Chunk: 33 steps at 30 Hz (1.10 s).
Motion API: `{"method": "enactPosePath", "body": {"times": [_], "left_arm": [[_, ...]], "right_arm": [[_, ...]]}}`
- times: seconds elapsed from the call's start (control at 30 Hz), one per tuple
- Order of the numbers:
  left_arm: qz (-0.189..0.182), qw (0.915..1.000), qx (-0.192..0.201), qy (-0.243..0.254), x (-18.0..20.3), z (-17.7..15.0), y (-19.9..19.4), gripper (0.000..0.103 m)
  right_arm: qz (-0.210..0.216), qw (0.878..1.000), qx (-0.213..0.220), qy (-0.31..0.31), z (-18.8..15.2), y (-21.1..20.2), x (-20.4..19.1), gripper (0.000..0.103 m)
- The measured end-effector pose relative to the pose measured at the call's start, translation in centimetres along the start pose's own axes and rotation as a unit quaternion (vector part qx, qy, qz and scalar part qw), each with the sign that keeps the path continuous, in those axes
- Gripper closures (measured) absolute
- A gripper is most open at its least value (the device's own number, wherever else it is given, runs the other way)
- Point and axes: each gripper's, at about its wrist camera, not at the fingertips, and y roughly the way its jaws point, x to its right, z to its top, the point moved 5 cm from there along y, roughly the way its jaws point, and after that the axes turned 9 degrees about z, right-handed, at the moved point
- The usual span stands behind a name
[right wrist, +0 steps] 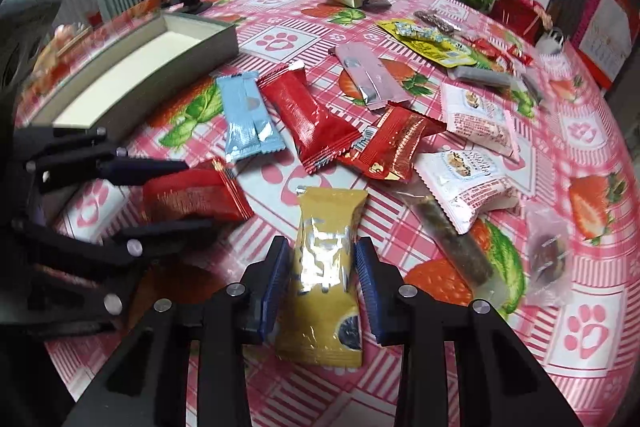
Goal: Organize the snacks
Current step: 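Lift the red bag with the left tool while the right tool lifts the yellow bag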
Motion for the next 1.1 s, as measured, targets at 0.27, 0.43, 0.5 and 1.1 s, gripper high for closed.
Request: {"method": "enactPosePath", "body": {"times": [0.27, 0.43, 0.5, 1.1], "left_arm": [[-0.004, 0.9995, 0.031, -0.008, -0.1, -1.1, -0.7, 0.055], [0.023, 0.9989, 0.04, 0.009, 0.6, -1.3, -0.7, 0.055], [0.034, 0.9984, 0.042, 0.014, 0.8, -1.4, -0.7, 0.056], [0.033, 0.9987, 0.039, 0.006, 0.3, -1.5, -0.7, 0.056]], "right_arm": [[-0.065, 0.995, 0.036, 0.069, -2.0, -1.1, -1.2, 0.072], [-0.071, 0.987, 0.061, 0.129, -3.5, -2.2, -0.9, 0.076], [-0.077, 0.986, 0.067, 0.129, -3.6, -2.2, -0.9, 0.076], [-0.105, 0.982, 0.079, 0.136, -4.4, -2.6, -1.2, 0.076]]}}
